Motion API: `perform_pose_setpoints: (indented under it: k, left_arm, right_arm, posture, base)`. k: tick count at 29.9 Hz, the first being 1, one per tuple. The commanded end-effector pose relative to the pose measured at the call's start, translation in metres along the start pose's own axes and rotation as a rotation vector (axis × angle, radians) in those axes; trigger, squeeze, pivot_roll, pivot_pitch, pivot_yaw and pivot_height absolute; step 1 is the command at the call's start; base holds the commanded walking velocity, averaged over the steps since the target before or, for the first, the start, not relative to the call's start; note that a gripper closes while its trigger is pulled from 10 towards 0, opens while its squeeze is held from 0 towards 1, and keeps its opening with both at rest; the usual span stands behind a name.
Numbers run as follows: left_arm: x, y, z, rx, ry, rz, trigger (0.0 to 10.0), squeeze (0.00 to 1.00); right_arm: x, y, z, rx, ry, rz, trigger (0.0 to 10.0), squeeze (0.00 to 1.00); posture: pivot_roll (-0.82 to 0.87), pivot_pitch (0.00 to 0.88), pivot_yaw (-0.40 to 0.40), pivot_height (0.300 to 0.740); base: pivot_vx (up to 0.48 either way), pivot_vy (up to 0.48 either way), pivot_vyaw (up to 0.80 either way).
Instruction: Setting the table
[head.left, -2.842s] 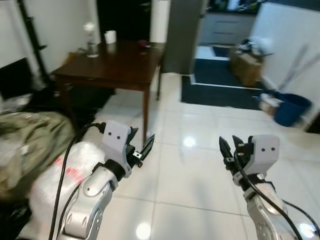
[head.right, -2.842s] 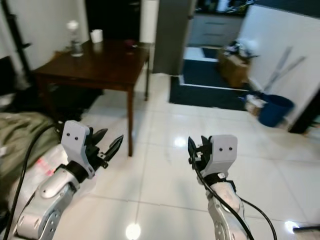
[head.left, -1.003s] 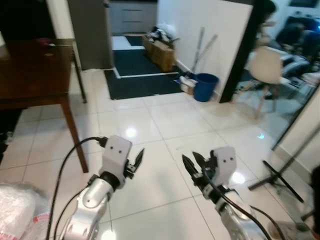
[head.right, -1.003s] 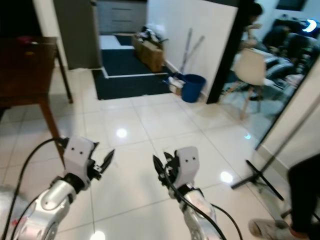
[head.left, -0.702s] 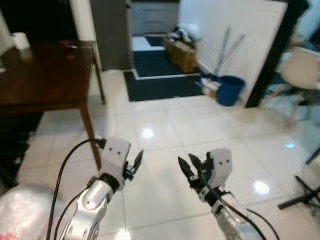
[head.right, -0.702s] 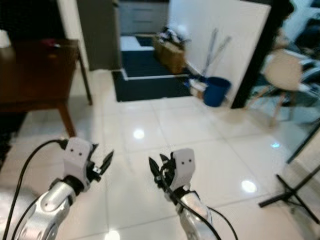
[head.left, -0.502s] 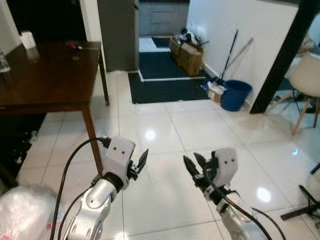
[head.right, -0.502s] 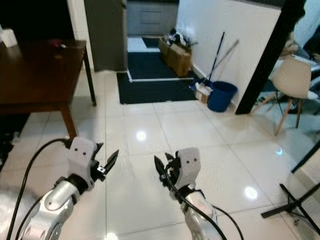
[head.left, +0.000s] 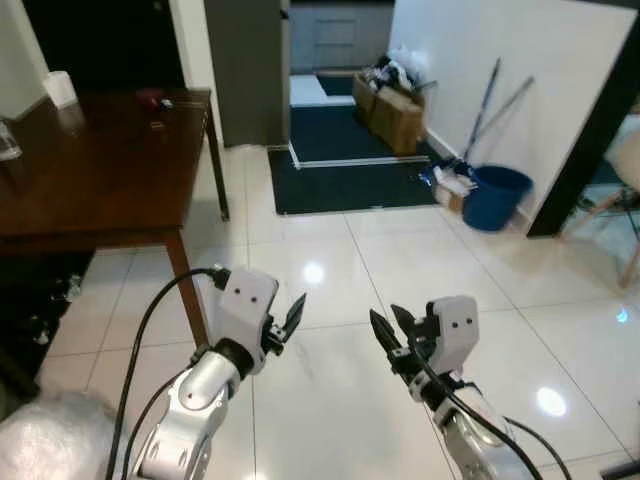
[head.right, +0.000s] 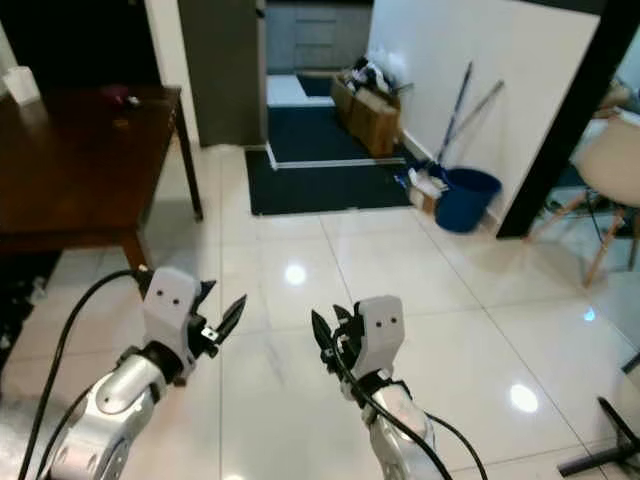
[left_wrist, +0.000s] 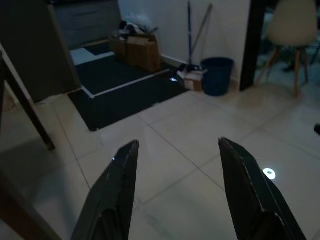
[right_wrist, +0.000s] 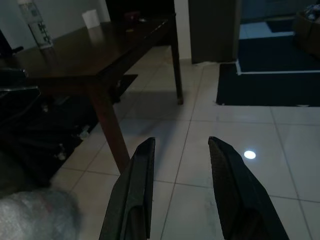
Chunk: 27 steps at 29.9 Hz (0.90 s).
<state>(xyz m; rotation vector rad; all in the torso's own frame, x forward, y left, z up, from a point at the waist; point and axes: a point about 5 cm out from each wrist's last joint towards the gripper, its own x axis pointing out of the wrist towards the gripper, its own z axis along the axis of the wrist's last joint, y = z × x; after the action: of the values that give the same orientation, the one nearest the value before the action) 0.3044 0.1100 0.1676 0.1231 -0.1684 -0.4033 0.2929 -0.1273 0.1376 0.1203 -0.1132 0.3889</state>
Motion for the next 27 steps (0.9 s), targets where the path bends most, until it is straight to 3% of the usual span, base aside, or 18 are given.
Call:
perform_pose_setpoints:
  k: [1, 27]
  left_arm:
    - [-0.0003, -0.0012, -0.0033, 0.001, 0.015, -0.007, 10.0, 0.00]
    - [0.0026, -0.0055, -0.0021, -0.001, 0.006, -0.041, 10.0, 0.00]
  right_arm:
    - [-0.0003, 0.0018, -0.0017, 0.000, 0.007, 0.005, 10.0, 0.00]
    - [0.0009, 0.0014, -0.0020, 0.003, 0.003, -0.007, 10.0, 0.00]
  posture:
    - [-0.01, 0.033, 0.075, 0.740]
    - [-0.02, 0.031, 0.088, 0.740]
  base:
    - [0.480, 0.000, 0.00]
    - [0.460, 0.000, 0.00]
